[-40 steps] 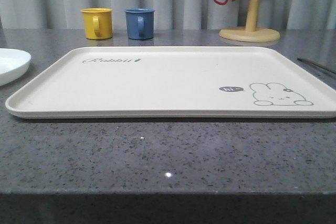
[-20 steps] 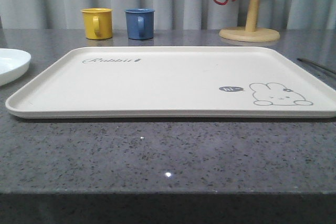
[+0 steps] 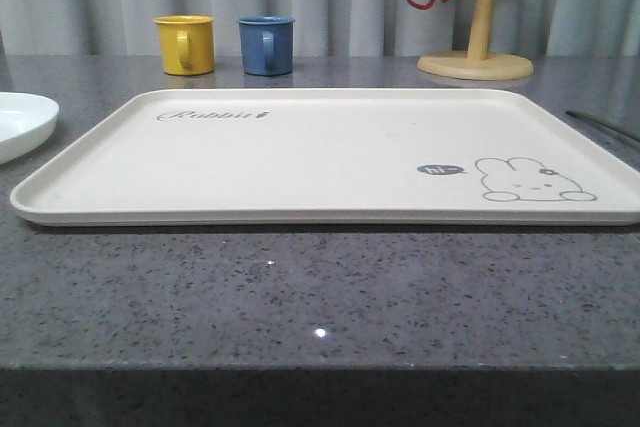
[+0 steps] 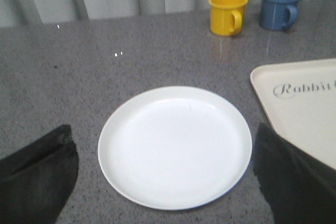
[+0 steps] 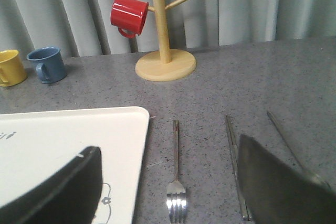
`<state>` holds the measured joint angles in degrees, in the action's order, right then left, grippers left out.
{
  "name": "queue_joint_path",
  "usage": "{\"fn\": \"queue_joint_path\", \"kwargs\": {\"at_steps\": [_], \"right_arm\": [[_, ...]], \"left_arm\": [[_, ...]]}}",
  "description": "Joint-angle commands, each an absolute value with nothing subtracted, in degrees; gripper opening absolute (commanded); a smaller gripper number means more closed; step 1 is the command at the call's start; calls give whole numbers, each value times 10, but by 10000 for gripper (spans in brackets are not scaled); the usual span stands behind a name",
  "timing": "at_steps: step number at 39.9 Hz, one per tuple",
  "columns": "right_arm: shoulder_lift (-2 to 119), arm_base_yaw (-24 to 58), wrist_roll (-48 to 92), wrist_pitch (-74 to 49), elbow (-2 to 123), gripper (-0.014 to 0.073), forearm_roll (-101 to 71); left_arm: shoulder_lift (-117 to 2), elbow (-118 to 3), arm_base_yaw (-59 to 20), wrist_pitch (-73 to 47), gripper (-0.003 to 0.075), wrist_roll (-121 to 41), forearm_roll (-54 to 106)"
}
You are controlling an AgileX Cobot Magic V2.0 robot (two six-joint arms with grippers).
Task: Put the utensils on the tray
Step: 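Move the left gripper down to grasp the white plate's rim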
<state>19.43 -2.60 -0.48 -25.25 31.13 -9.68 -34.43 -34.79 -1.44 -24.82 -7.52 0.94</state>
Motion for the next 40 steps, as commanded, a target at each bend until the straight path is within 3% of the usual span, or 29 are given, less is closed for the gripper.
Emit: {"fn": "queue_joint_path", "kwargs": {"at_steps": [1,8,20,35,40], "right_arm": [[203,-29,-3,-208,332,561,-99],[203,-29,-3,-208,332,561,-99],[203,-29,-3,-208,332,561,-99],[203,-29,-3,-208,332,561,-99],[203,-29,-3,-208,332,561,-99]], "left_arm": [[-404,-417,-14,-288,640,-73,17],[-538,-522,-18,-431,640,-174,60],[-721,-638,-88,-577,640,-223,30],[-846,-664,-110,-592,638,-223,0],[-855,-664,-110,-592,536,-223,0]]}}
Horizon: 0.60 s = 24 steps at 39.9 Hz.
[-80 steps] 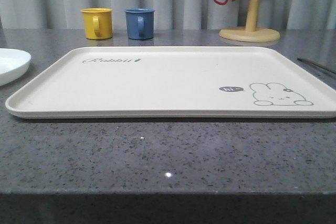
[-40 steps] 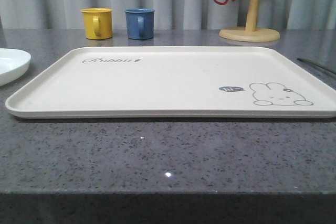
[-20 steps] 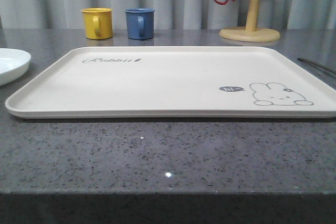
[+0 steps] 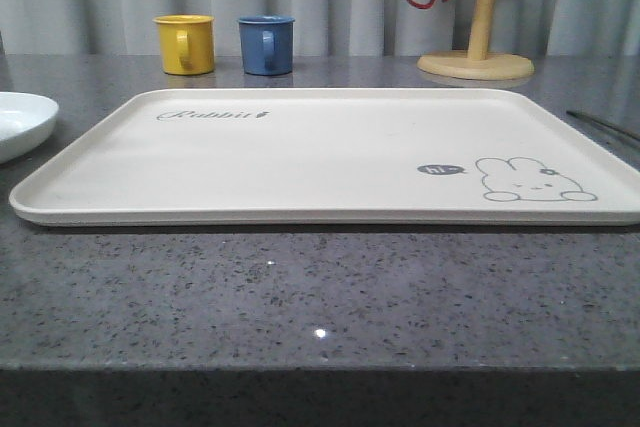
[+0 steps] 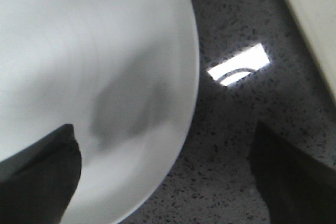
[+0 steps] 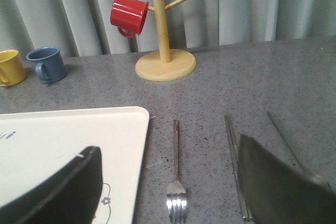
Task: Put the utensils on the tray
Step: 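Move the left gripper down to grasp the white plate's rim, then carry the white plate onto the tray and release it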
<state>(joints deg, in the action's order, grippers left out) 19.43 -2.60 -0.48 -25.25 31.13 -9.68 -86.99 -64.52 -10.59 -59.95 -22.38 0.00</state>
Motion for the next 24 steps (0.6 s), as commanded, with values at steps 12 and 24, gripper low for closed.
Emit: {"fn": "queue_joint_path", "kwargs": {"at_steps": [12,24], "right_arm": [[203,-29,-3,-208,332,561,-99],[203,-29,-3,-208,332,561,-99]], "left_arm": [[-855,-664,-110,-592,64,-223,0],[-855,-664,-110,-588,-18,-223,0]]}}
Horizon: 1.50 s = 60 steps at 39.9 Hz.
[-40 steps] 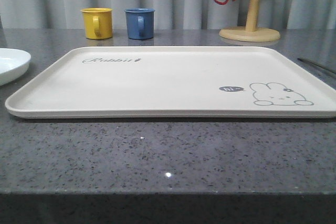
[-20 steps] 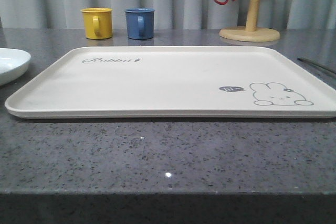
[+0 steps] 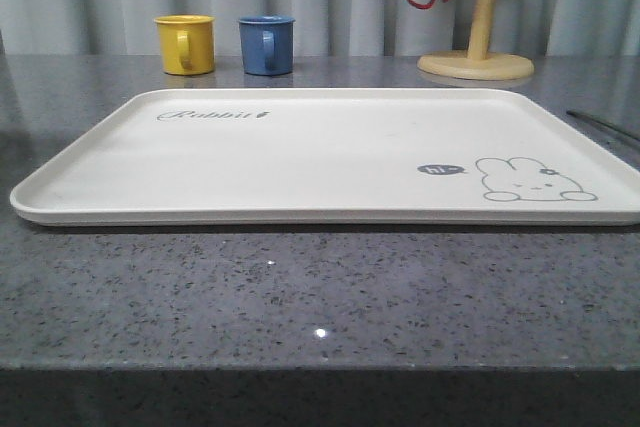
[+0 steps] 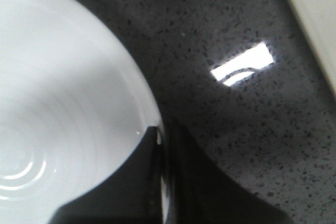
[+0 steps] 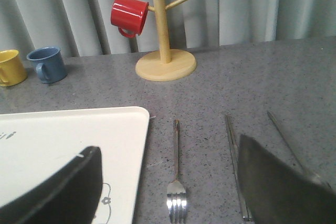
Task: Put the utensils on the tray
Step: 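Carry the white plate onto the tray and release it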
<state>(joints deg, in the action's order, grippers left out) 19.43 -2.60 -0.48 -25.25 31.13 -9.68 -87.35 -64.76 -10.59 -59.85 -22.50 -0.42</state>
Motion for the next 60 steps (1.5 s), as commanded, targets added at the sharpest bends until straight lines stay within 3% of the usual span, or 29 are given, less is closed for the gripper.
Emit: {"fn": "queue_joint_path", "kwargs": {"at_steps": [1,17,30,45,60], "right_arm": [[203,-29,-3,-208,332,561,-99],[203,-29,-3,-208,332,561,-99],[203,-29,-3,-208,332,561,-99],[203,-29,-3,-208,332,561,-99],[203,-29,-3,-208,332,561,-99]], "left_arm": [[-853,-664,-110,-586,-18,-223,0],[-801,-765,-145,-610,-18,-177,-40],[-802,-872,-292,-631,-18,-161,-59],[-918,-952,-441,-653,-18,-148,-58],[-999,-954,-452,-665,-18,-145,-13]]}}
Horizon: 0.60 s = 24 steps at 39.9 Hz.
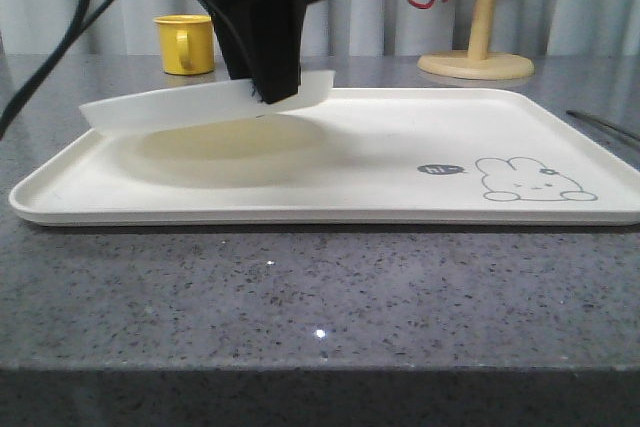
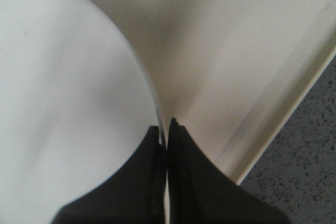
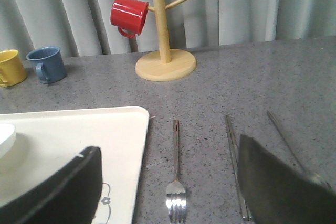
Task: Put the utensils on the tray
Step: 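Carry the white plate onto the tray and release it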
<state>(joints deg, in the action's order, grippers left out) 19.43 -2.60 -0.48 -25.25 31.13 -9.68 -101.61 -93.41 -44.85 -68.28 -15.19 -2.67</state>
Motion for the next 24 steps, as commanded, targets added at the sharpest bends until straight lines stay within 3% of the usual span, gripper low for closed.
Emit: {"fn": "queue_joint_path", "kwargs": {"at_steps": [1,12,16,21,24], "right_arm": [[203,-29,-3,-208,332,561,-99],[203,-29,-3,-208,332,561,-99],[203,-29,-3,-208,332,561,-99],[203,-29,-3,-208,332,561,-99],[203,-29,-3,-208,332,561,-99]], "left_arm": [[-1000,-954,-452,-664,-18,-145,-8],[-1030,-954,-451,-666,-3,-145,33],[-1031,-954,-451,-666,88,-145,43],[-1031,-955,-450,-681,281,-145,43],[-1031,-963,-450,-704,348,-145,43]]}}
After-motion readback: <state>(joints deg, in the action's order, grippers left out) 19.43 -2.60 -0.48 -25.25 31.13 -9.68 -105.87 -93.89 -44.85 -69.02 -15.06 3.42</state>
